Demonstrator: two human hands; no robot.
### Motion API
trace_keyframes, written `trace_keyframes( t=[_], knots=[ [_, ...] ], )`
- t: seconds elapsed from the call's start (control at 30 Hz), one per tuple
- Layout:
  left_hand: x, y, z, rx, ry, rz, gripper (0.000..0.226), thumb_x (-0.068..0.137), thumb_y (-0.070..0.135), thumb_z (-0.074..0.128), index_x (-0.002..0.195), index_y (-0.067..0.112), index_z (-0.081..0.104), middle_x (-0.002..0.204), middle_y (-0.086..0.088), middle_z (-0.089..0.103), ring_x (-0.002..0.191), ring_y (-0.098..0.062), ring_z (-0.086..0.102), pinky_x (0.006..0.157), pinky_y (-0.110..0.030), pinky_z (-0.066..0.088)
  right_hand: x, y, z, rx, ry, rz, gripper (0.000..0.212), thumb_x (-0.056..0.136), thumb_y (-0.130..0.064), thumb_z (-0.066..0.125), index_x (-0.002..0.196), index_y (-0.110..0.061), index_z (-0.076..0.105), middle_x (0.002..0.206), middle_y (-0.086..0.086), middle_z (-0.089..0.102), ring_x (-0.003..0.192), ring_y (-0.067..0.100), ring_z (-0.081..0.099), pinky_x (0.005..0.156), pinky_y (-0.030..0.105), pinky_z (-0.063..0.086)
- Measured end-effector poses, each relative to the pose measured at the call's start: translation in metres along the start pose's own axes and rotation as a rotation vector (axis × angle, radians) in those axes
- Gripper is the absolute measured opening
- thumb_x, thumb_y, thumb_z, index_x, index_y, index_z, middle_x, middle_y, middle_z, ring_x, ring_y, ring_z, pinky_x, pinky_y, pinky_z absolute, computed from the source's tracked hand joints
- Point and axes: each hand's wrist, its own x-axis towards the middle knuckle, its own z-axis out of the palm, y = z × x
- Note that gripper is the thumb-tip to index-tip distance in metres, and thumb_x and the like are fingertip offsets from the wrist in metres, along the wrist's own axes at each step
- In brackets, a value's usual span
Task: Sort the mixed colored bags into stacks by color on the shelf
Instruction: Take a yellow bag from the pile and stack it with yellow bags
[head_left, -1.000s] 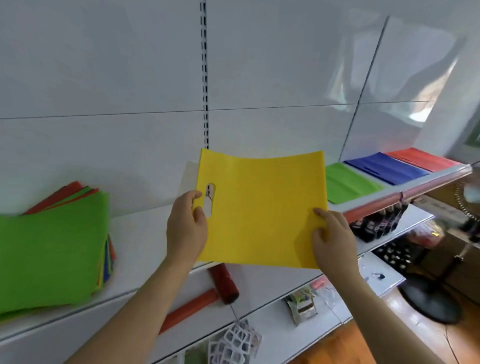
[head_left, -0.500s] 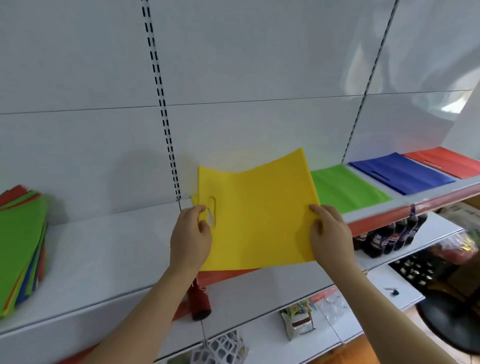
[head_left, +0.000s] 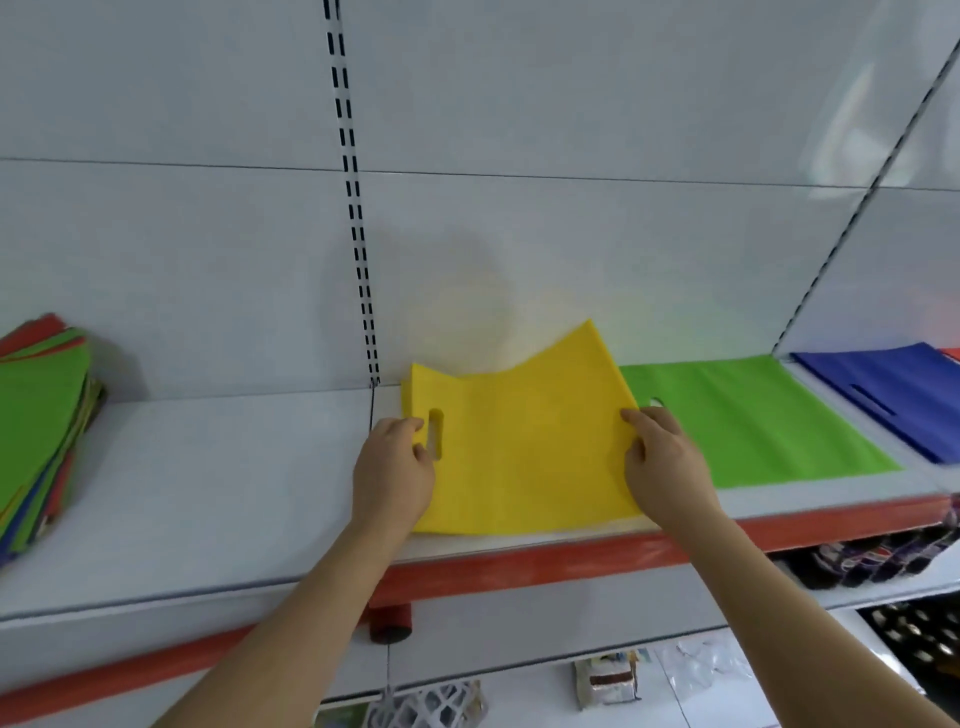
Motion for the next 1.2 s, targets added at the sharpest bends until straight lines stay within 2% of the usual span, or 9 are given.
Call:
trace_keyframes(
  t=[0.13,0.33,0.43,0.5,0.6,0.7,0.8,1.03,1.2],
  knots=[
    [0.002,0.002,0.008,0.133,0.023,-0.07,0.041,0.101,0.009,0.052,0.142,0.011,0.062,0.14,-0.009,0.059,0.125,-0.027,0.059,0.1,-0.042,0.051,0.015,0.015,0.009,0.01,-0.118,-0.039,0.051,0.095,-0.005,0.061,0.145,0.0,0.057,0.146,0.017,0.054,0.126,0.04,0.059,0.101,0.045,0.051],
    [0.003,0.001,0.014,0.328,0.021,-0.148,0.036,0.098,0.011,0.053,0.131,0.007,0.067,0.128,-0.014,0.064,0.113,-0.035,0.06,0.091,-0.045,0.052,0.025,0.025,0.023,-0.061,-0.279,-0.126,0.057,0.095,-0.023,0.065,0.144,0.001,0.051,0.141,0.021,0.05,0.124,0.042,0.055,0.103,0.046,0.048],
    [0.002,0.002,0.013,0.446,-0.033,-0.142,0.037,0.099,0.026,0.053,0.131,0.01,0.065,0.127,-0.012,0.064,0.113,-0.036,0.056,0.09,-0.046,0.052,0.028,0.024,0.028,-0.114,-0.286,-0.103,0.047,0.093,-0.029,0.064,0.13,-0.001,0.056,0.134,0.021,0.054,0.122,0.042,0.054,0.104,0.048,0.047],
    [0.002,0.004,0.013,0.52,-0.051,-0.15,0.037,0.099,0.041,0.049,0.12,0.016,0.066,0.124,-0.006,0.064,0.115,-0.034,0.054,0.089,-0.045,0.052,0.029,0.024,0.032,-0.149,-0.287,-0.102,0.042,0.095,-0.035,0.059,0.122,-0.003,0.057,0.132,0.021,0.055,0.123,0.041,0.052,0.106,0.048,0.045],
    [-0.001,0.003,0.016,0.556,-0.08,-0.139,0.052,0.098,0.061,0.04,0.119,0.02,0.065,0.129,0.0,0.062,0.124,-0.029,0.051,0.097,-0.046,0.048,0.028,0.027,0.035,-0.173,-0.273,-0.105,0.041,0.098,-0.041,0.053,0.117,-0.005,0.059,0.135,0.019,0.053,0.13,0.04,0.048,0.11,0.048,0.043],
    [-0.002,0.002,0.018,0.563,-0.116,-0.121,0.066,0.097,0.067,0.038,0.137,0.019,0.059,0.142,0.0,0.057,0.135,-0.028,0.045,0.106,-0.047,0.043,0.028,0.027,0.035,-0.231,-0.312,-0.102,0.055,0.102,-0.048,0.043,0.129,-0.003,0.059,0.153,0.019,0.043,0.146,0.037,0.034,0.119,0.048,0.035],
    [-0.001,0.005,0.017,0.57,-0.111,-0.111,0.068,0.098,0.065,0.04,0.14,0.015,0.057,0.145,-0.003,0.054,0.139,-0.029,0.041,0.109,-0.047,0.041,0.028,0.023,0.031,-0.275,-0.325,-0.108,0.07,0.104,-0.058,0.036,0.149,-0.005,0.048,0.171,0.014,0.022,0.158,0.035,0.017,0.127,0.049,0.024],
    [-0.018,0.017,-0.001,0.603,0.022,-0.06,0.065,0.101,0.058,0.042,0.14,0.009,0.057,0.15,-0.01,0.051,0.145,-0.031,0.038,0.117,-0.048,0.033,0.024,0.005,0.02,-0.341,-0.233,-0.245,0.078,0.105,-0.066,0.027,0.161,-0.013,0.036,0.174,0.011,0.018,0.162,0.033,0.009,0.13,0.049,0.017],
    [-0.046,0.002,-0.031,0.642,0.107,-0.123,0.07,0.101,0.055,0.046,0.154,0.009,0.046,0.164,-0.014,0.037,0.155,-0.035,0.025,0.126,-0.053,0.02,0.009,-0.043,0.039,-0.273,-0.256,-0.368,0.079,0.104,-0.068,0.026,0.163,-0.016,0.033,0.175,0.01,0.015,0.163,0.031,0.005,0.131,0.048,0.013]
  ],
)
